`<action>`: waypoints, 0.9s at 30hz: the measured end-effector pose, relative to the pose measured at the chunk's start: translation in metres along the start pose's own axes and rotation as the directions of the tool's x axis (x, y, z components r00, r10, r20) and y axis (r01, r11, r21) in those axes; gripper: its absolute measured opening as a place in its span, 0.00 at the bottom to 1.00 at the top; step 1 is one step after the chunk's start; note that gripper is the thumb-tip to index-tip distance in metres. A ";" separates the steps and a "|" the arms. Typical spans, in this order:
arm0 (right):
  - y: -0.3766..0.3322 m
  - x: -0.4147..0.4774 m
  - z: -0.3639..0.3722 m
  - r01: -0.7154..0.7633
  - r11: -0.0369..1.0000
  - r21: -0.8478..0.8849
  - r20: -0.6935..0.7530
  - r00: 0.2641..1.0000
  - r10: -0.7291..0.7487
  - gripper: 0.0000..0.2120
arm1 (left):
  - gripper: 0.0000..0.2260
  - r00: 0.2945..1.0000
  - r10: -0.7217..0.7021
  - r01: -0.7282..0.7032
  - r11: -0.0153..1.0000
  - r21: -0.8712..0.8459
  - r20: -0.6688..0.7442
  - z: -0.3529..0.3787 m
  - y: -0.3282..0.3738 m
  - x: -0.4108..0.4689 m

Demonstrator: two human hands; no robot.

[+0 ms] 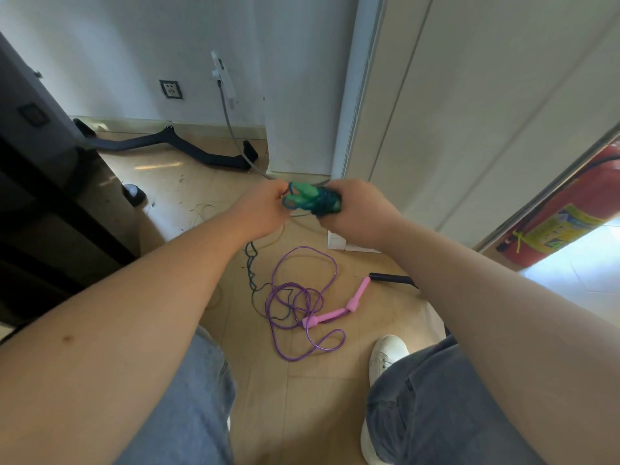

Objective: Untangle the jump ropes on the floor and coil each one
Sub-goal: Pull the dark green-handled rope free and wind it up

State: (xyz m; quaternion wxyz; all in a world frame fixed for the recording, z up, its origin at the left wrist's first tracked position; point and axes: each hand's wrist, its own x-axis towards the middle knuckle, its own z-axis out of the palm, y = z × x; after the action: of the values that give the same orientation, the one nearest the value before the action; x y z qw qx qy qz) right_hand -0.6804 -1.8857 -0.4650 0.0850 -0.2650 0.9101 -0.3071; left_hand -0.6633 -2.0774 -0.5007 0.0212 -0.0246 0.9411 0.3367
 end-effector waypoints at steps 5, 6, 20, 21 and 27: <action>0.021 0.014 0.003 -0.322 0.923 0.211 -0.094 0.933 0.347 0.06 | 0.18 0.991 0.087 -0.093 0.994 0.056 0.104 0.008 0.022 -0.013; 0.027 0.016 0.005 -0.364 0.929 0.061 -0.076 0.927 0.368 0.05 | 0.18 0.984 0.111 -0.124 0.989 0.084 0.142 0.009 0.026 -0.015; 0.000 -0.001 0.003 0.015 0.998 -0.058 0.233 0.972 -0.001 0.06 | 0.25 0.993 0.112 -0.114 0.992 0.048 0.045 0.003 0.005 -0.003; -0.003 -0.001 0.001 -0.048 0.996 0.076 0.162 0.986 0.035 0.07 | 0.20 0.995 0.084 -0.087 0.995 0.052 0.046 0.005 0.005 -0.002; 0.012 0.017 0.006 -0.325 0.929 0.176 -0.102 0.933 0.345 0.03 | 0.23 0.989 0.121 -0.123 0.992 0.019 0.084 0.015 0.025 -0.008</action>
State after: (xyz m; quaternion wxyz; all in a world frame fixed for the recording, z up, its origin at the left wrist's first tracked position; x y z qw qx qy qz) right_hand -0.6984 -1.8899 -0.4770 0.0968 -0.0773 0.9187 -0.3749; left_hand -0.6562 -2.0479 -0.4959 0.0396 0.0473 0.9431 0.3267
